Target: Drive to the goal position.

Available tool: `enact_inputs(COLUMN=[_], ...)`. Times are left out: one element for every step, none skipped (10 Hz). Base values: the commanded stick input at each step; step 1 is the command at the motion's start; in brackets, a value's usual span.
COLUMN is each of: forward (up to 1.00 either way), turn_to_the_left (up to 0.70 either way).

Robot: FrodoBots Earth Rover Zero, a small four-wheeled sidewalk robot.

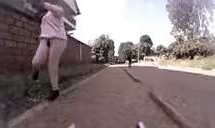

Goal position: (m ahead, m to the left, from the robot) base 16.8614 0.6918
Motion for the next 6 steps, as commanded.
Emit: enact_inputs(forward=[1.00,1.00,1.00,1.00,1.00,1.00], turn_to_the_left=[0.00,-0.01,-0.17,-0.32,-0.40,-0.40])
